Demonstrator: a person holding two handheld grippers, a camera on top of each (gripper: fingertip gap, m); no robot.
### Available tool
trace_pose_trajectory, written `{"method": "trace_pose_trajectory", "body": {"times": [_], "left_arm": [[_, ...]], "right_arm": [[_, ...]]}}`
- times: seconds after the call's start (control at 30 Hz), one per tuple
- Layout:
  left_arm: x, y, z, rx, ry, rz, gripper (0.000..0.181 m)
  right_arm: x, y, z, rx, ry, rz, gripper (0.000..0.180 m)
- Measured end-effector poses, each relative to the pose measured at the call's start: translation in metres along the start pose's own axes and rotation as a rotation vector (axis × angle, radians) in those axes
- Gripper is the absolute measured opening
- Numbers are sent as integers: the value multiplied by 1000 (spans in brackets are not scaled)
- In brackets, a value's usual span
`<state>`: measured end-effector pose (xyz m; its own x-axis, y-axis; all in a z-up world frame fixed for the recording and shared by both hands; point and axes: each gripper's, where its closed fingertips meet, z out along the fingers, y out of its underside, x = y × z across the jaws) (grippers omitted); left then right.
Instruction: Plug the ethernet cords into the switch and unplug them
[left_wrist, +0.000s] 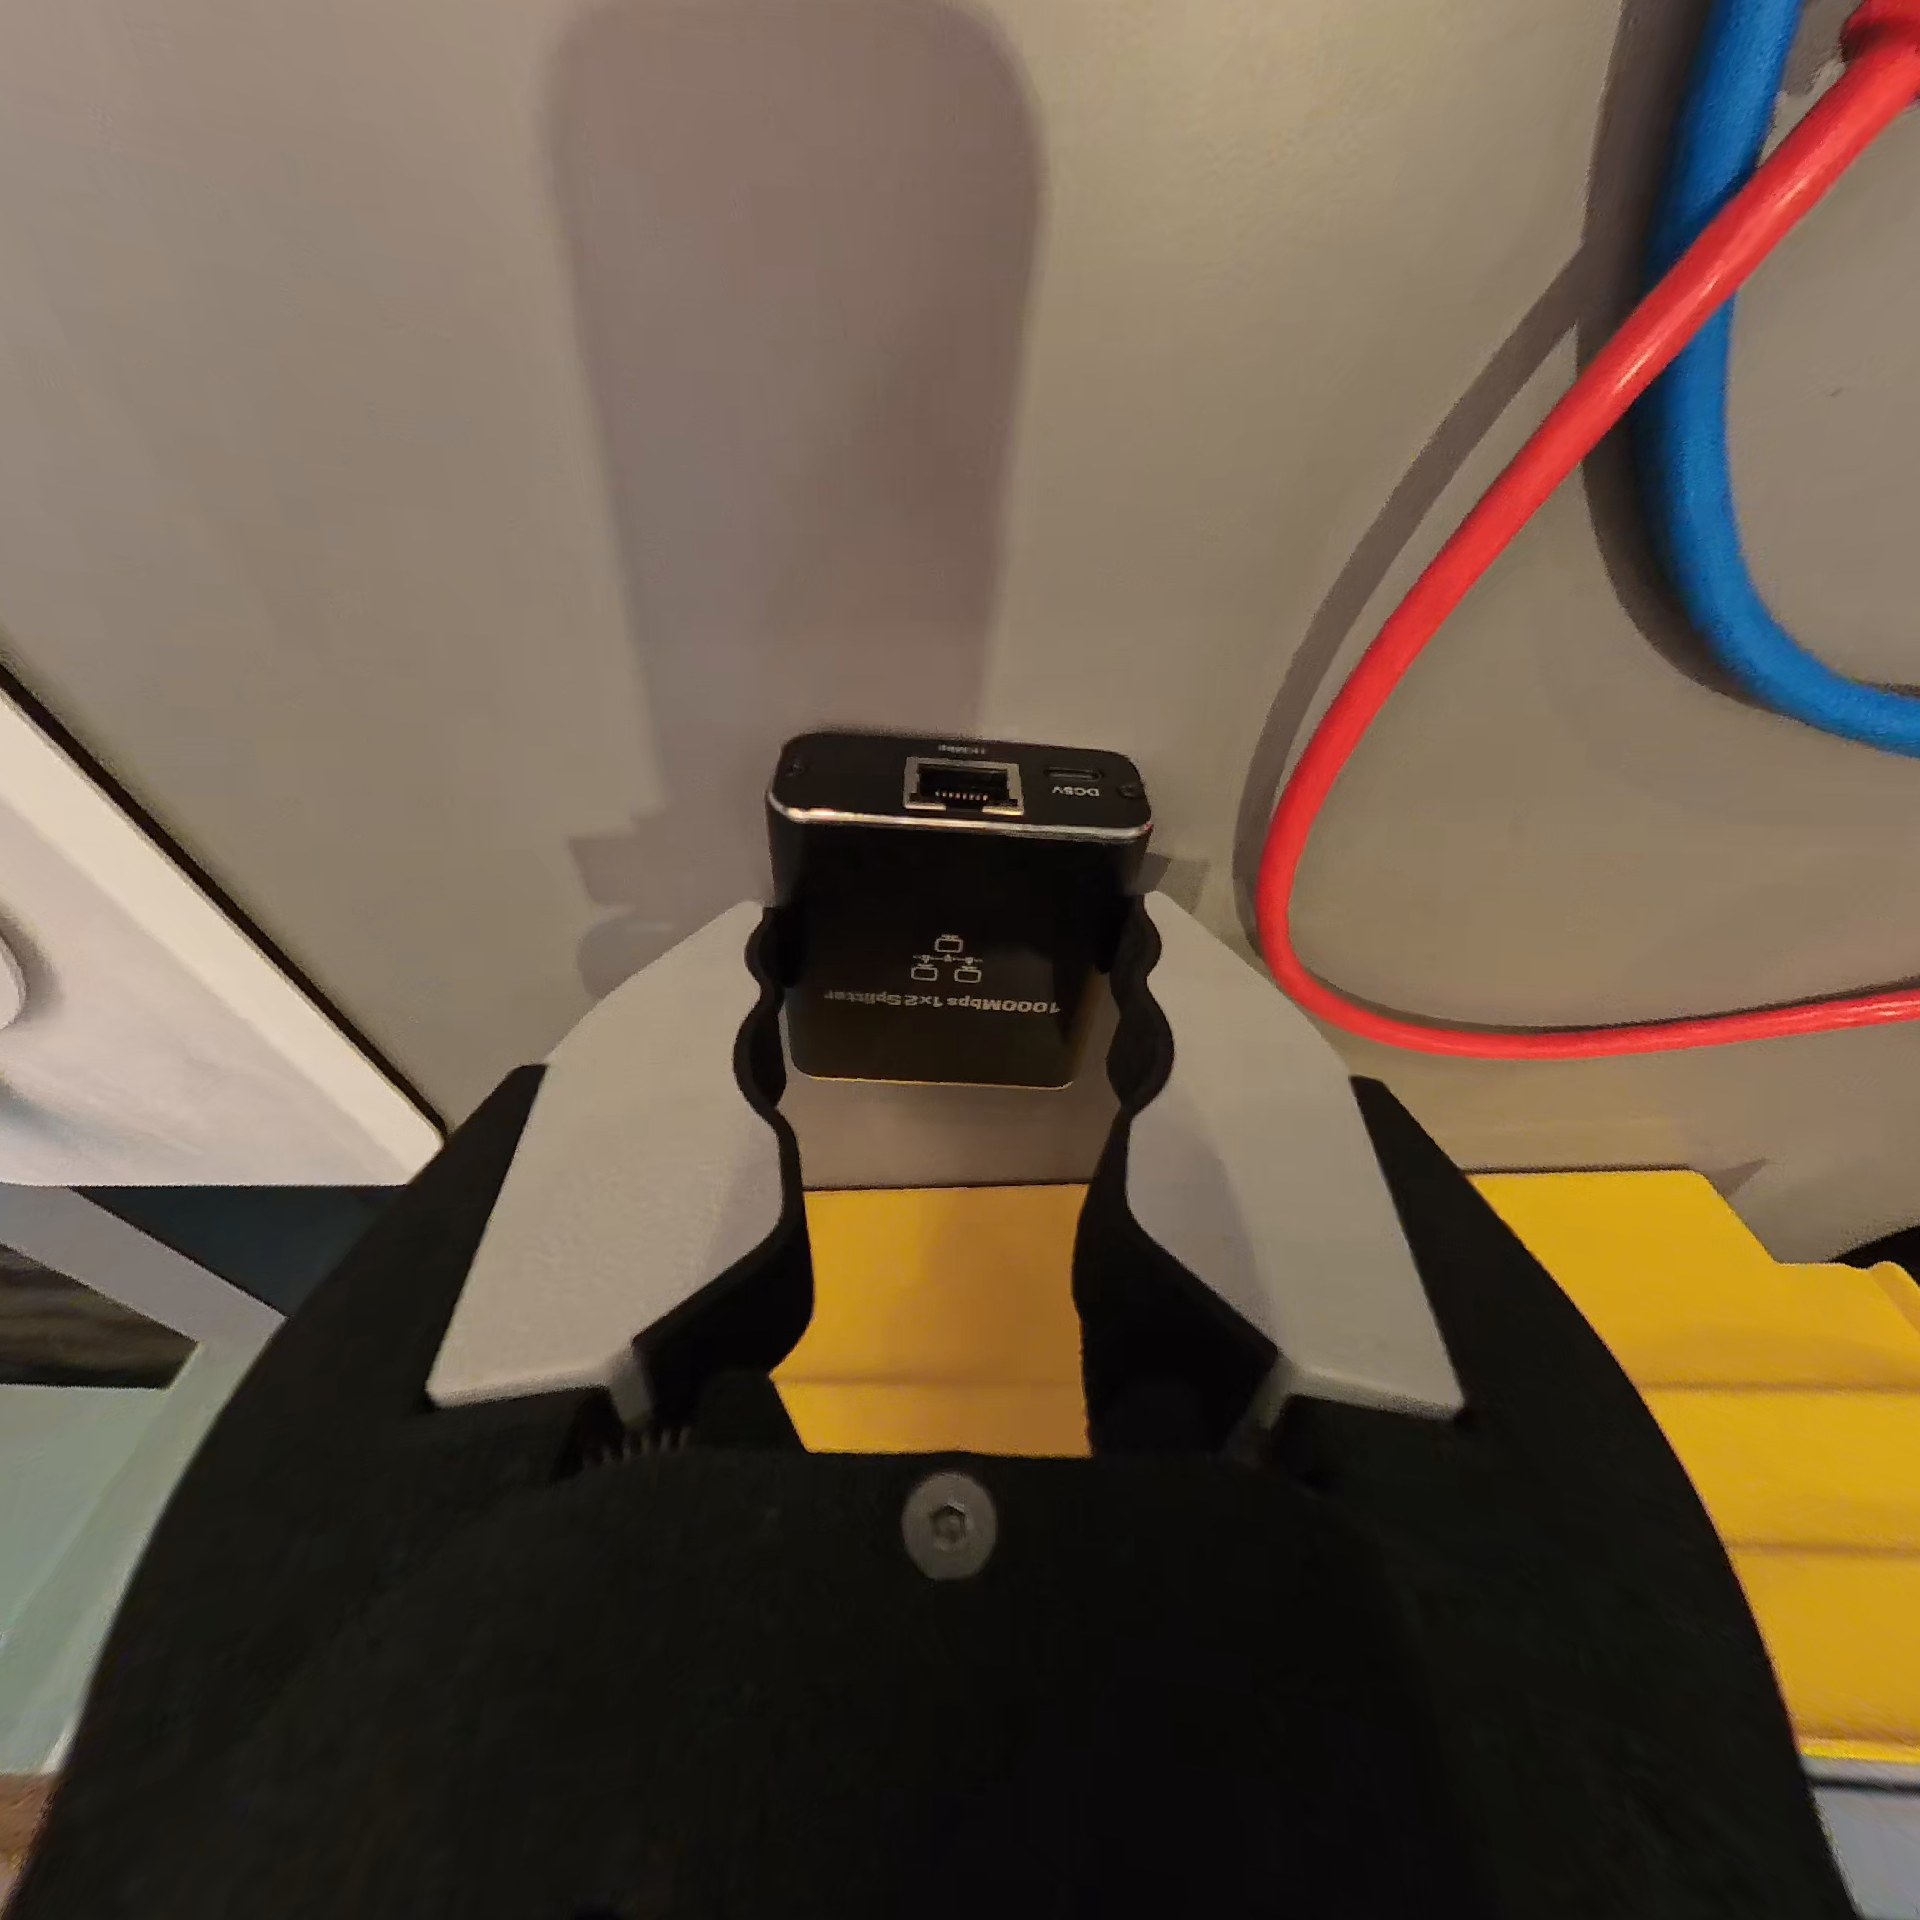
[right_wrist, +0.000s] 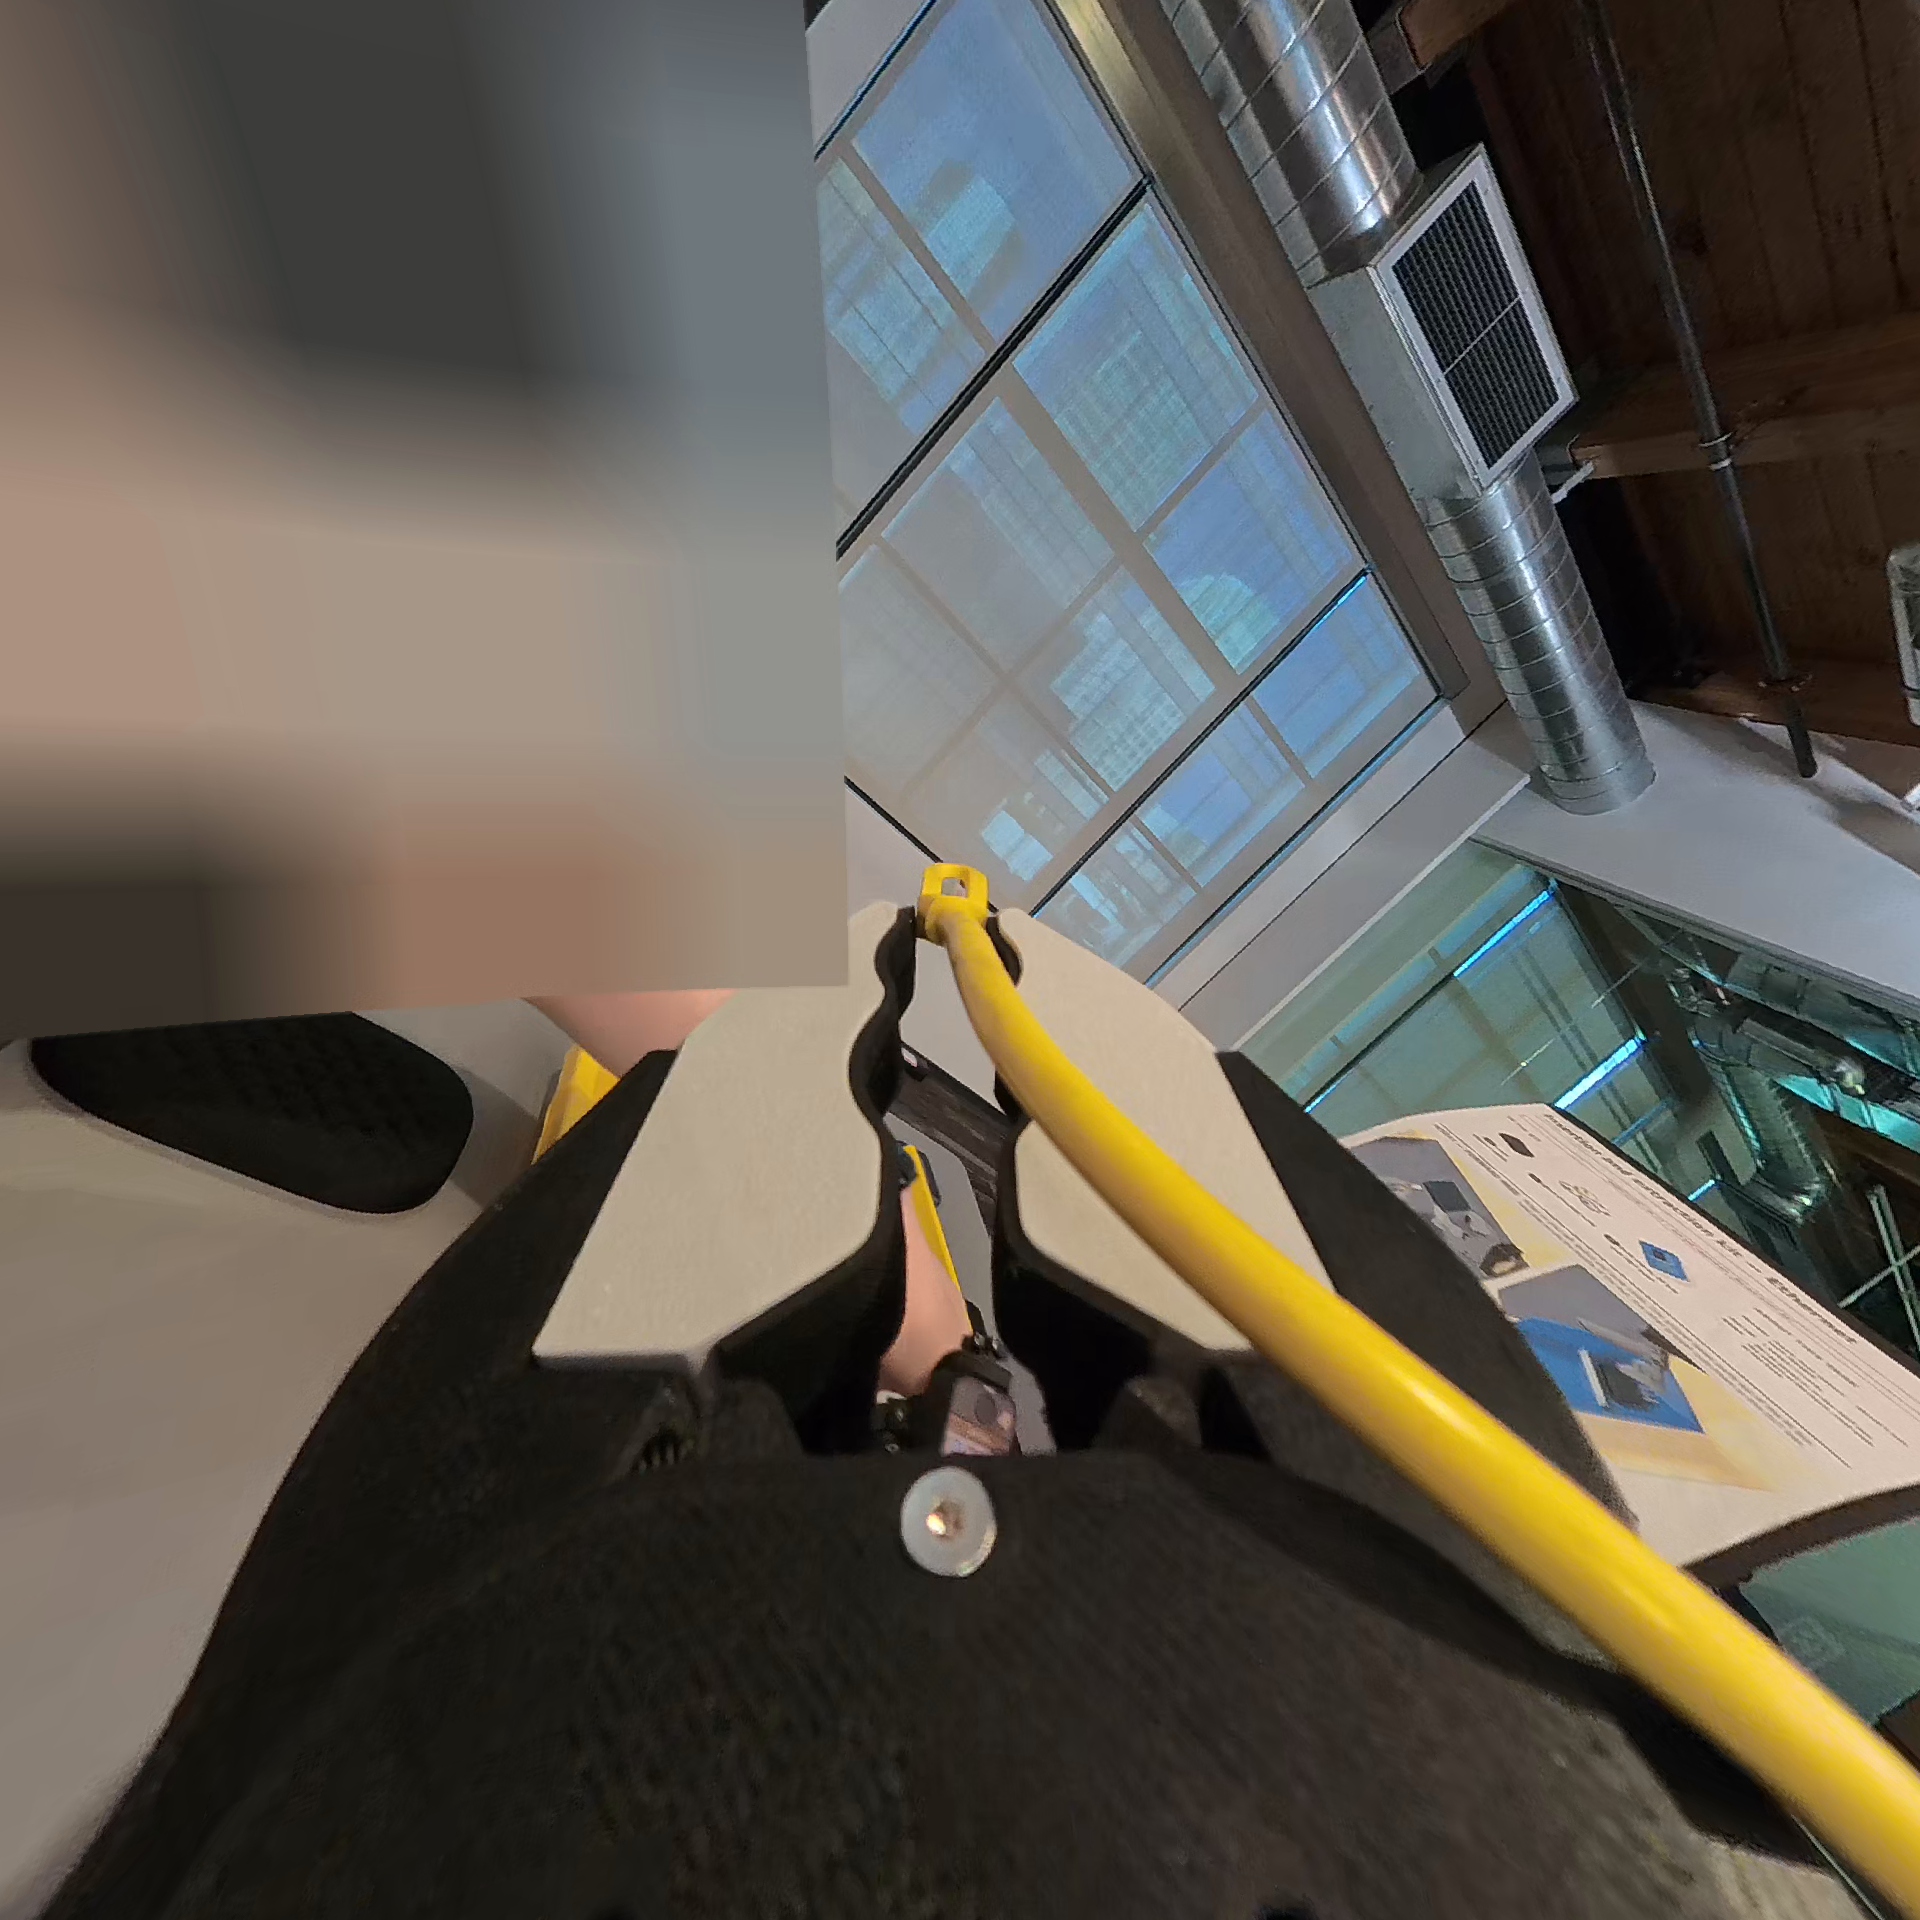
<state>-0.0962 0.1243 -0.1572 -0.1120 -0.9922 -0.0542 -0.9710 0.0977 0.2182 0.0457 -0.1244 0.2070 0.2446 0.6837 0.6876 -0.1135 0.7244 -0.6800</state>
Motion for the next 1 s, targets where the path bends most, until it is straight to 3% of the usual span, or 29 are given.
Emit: {"method": "trace_pose_trajectory", "body": {"times": [0.23,0.4,0.57,0.73,1.0], "left_arm": [[9,-11,-38,246,-123,-53,60],[33,-11,-104,577,-287,-117,60],[84,-2,-166,899,-369,-58,60],[127,9,-194,1014,-308,54,60],[133,23,-217,1141,-328,78,60]], "right_arm": [[4,1,-2,17,4,21,13],[-1,9,10,-14,-27,24,13],[-4,29,30,-63,-58,76,13],[-17,77,70,-215,-116,142,13],[-40,123,104,-351,-184,182,13]]}}
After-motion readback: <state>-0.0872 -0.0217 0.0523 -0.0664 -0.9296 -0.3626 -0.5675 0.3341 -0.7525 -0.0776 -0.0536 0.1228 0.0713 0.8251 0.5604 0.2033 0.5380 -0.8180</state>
